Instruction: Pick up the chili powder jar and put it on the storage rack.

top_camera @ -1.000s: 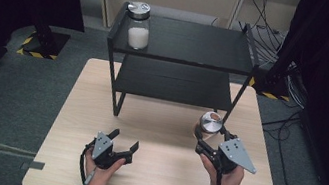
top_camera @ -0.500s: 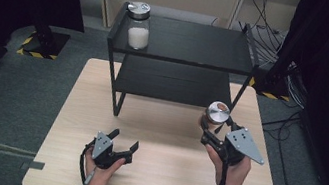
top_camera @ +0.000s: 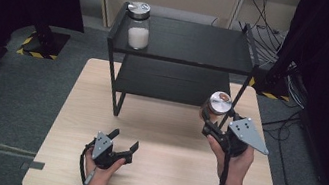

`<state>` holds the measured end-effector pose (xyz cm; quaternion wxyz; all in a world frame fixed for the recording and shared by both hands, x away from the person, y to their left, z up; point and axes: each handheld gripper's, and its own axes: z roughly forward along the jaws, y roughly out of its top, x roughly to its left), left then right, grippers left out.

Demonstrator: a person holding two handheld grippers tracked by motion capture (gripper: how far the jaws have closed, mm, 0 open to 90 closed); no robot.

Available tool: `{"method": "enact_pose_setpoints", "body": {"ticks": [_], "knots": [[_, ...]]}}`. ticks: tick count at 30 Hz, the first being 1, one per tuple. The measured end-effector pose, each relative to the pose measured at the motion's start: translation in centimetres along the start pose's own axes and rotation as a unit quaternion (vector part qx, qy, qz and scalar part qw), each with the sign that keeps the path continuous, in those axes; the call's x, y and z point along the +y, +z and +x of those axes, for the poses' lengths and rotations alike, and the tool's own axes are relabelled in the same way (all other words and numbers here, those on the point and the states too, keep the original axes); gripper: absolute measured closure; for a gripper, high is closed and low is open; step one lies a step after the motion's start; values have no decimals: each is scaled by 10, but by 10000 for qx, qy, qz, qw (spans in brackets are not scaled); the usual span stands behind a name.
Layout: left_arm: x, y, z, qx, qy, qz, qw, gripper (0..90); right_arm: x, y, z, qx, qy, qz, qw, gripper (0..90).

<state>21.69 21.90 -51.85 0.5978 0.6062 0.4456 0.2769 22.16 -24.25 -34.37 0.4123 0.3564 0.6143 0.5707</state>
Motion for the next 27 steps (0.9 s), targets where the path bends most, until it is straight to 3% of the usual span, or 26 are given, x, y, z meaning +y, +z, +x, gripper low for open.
{"method": "enact_pose_setpoints", "body": {"ticks": [13, 27], "knots": [[0, 0, 0, 1, -4, 2, 10000, 84, 31, 13, 1, -17, -31, -18, 10000, 322], [0, 0, 0, 7, 1, 3, 10000, 85, 50, 26, -6, -16, 104, 5, 9999, 322]]}}
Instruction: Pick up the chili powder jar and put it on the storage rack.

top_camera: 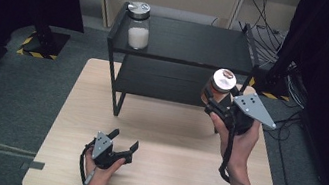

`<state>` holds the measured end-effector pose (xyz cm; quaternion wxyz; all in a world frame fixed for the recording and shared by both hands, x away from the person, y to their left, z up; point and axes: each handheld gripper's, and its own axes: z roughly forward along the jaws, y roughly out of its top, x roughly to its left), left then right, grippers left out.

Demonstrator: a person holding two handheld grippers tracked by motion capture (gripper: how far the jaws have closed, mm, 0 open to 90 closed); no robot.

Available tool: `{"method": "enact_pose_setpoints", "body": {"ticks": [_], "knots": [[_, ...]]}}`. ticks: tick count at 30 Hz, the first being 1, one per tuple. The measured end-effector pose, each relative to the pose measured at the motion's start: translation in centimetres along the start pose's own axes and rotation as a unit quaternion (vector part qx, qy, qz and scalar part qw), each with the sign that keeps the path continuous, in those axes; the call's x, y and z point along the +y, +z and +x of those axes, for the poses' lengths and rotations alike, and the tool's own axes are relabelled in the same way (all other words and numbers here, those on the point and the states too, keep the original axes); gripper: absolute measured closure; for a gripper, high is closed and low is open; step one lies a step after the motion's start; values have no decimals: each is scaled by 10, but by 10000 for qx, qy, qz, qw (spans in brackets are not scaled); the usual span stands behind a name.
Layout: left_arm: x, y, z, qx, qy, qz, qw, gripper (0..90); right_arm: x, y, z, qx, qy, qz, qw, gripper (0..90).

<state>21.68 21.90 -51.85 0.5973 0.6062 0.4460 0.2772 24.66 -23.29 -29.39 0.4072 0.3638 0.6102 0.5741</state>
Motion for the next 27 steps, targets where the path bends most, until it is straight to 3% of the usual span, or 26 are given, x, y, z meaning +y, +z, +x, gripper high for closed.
{"method": "enact_pose_setpoints", "body": {"ticks": [15, 27], "knots": [[0, 0, 0, 18, -28, 0, 10000, 85, 27, 9, -3, -86, 81, -136, 9998, 322], [0, 0, 1, 12, -62, -7, 10000, 85, 42, 17, -1, -112, 3, -179, 9998, 322]]}}
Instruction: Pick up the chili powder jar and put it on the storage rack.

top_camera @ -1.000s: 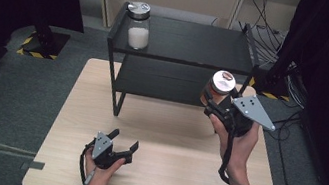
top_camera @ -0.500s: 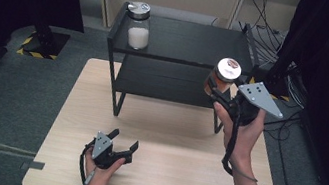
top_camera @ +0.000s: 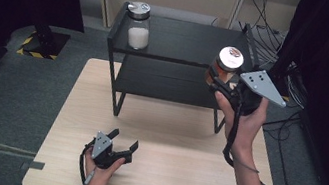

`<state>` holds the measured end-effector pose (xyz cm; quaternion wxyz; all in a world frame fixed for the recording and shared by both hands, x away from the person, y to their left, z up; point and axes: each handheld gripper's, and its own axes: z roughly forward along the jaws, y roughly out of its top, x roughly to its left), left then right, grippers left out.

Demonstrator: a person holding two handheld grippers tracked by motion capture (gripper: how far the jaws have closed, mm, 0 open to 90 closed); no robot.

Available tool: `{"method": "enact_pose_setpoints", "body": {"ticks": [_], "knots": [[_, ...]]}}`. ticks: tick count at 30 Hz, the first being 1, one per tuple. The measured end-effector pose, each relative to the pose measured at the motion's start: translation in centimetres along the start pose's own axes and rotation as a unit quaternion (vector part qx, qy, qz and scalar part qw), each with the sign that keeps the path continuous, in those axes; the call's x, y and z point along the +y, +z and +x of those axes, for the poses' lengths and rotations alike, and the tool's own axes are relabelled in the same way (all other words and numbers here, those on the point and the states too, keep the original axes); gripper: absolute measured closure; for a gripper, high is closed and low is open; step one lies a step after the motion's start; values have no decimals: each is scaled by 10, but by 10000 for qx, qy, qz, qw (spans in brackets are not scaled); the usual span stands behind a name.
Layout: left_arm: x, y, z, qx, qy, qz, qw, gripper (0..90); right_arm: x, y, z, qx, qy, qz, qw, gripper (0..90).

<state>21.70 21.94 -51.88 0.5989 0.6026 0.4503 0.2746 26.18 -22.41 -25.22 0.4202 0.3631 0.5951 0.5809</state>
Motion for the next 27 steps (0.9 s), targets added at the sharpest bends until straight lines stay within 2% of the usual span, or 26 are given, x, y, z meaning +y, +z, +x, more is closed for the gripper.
{"method": "enact_pose_setpoints", "body": {"ticks": [13, 27], "knots": [[1, 0, 1, -3, -11, 18, 10000, 84, 19, 11, 7, -107, -83, -57, 9999, 323], [1, 0, 1, -2, -24, 29, 10000, 84, 37, 30, 10, -242, -127, 95, 9996, 322]]}}
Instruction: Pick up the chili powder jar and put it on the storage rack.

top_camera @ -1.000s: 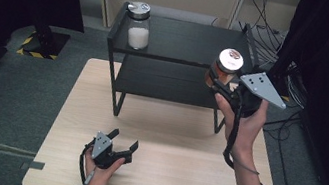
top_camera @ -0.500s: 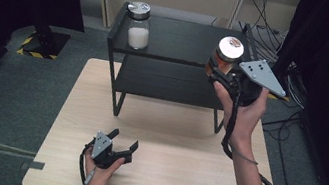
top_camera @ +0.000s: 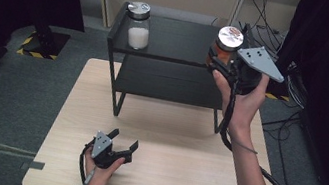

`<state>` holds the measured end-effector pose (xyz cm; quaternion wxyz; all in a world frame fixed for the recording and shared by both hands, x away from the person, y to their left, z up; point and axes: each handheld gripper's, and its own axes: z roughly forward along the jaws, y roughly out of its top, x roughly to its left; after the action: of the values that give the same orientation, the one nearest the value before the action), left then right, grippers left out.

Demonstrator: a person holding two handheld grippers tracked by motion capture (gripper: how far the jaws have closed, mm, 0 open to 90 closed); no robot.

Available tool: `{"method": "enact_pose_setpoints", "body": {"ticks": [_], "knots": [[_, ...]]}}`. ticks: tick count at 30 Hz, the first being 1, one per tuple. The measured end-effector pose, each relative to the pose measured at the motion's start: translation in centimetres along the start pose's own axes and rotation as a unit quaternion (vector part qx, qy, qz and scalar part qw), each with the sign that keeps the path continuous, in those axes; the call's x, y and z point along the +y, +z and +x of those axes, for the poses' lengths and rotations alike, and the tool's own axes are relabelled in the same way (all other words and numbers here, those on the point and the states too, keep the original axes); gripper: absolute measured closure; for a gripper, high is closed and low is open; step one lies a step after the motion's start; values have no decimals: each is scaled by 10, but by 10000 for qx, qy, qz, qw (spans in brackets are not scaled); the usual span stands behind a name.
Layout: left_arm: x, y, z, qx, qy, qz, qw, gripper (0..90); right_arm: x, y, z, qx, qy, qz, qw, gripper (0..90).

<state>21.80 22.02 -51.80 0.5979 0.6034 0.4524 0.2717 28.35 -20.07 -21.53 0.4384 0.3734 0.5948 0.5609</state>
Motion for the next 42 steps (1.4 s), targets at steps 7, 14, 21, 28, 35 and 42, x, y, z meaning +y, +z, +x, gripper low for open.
{"method": "enact_pose_setpoints", "body": {"ticks": [7, 14, 21, 28, 35, 42], "knots": [[0, 0, 0, 1, -20, -1, 10000, 84, 5, 11, 1, -83, -20, 56, 9999, 323], [0, 0, 0, -3, -27, 7, 10000, 83, 11, 21, 0, -155, -33, 151, 9998, 323], [0, 1, 1, -10, -55, 7, 10000, 83, 16, 36, 1, -201, -29, 292, 9994, 322], [0, 1, 1, -16, -66, 10, 10000, 83, 20, 46, -2, -265, 37, 445, 9986, 322], [1, 1, 1, -11, -59, 29, 10000, 83, 18, 52, -5, -325, 115, 594, 9976, 322], [2, 1, 1, -14, -54, 43, 10000, 82, 13, 56, -7, -392, 179, 625, 9971, 322]]}}
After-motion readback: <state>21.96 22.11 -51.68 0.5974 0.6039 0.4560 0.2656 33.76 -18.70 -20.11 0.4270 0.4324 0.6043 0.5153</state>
